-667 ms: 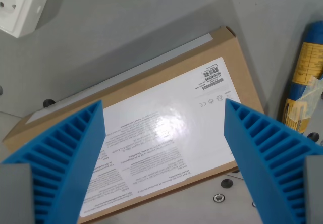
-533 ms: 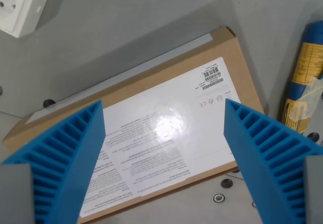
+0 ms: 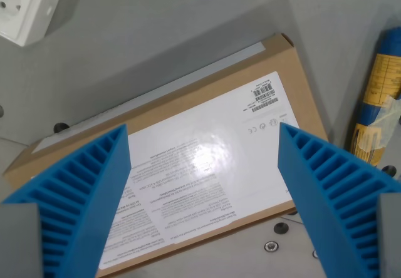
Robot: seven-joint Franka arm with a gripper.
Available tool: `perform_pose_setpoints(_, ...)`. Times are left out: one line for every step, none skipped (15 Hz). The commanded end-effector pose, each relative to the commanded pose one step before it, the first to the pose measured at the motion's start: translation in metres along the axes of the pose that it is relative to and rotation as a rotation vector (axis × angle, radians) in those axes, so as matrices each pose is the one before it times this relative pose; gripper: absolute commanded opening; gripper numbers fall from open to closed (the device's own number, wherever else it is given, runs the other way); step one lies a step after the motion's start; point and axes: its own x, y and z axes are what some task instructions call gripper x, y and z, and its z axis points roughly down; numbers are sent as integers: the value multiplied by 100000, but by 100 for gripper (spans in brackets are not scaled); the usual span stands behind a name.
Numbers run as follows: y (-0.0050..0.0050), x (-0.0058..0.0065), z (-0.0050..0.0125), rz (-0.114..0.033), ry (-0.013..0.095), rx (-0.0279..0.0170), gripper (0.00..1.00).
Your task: Move above the white socket
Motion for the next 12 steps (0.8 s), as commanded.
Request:
perform_pose_setpoints(-246, 93, 88, -6414, 1253, -16, 100)
perform_pose_setpoints(-106, 45, 98, -1611, 373, -25, 100)
perform_pose_setpoints(-118, 50, 113, -1735, 363, 3, 100)
perform_pose_setpoints(-98, 41, 104, -1575, 443, -13, 100)
perform_pose_setpoints(-109, 46, 120, -1535, 452, 13, 100)
perform_pose_setpoints(-127, 56, 136, -1502, 547, 7, 100)
perform_pose_setpoints(-150, 66, 153, -2061, 624, -47, 100)
perform_pose_setpoints(-172, 77, 169, -2090, 617, 13, 100)
perform_pose_setpoints(-193, 87, 186, -1990, 553, -73, 100)
perform_pose_setpoints(-216, 97, 202, -2422, 685, -1, 100)
perform_pose_setpoints(-235, 106, 218, -2244, 713, -84, 100)
perform_pose_setpoints(-250, 114, 235, -2752, 835, -55, 100)
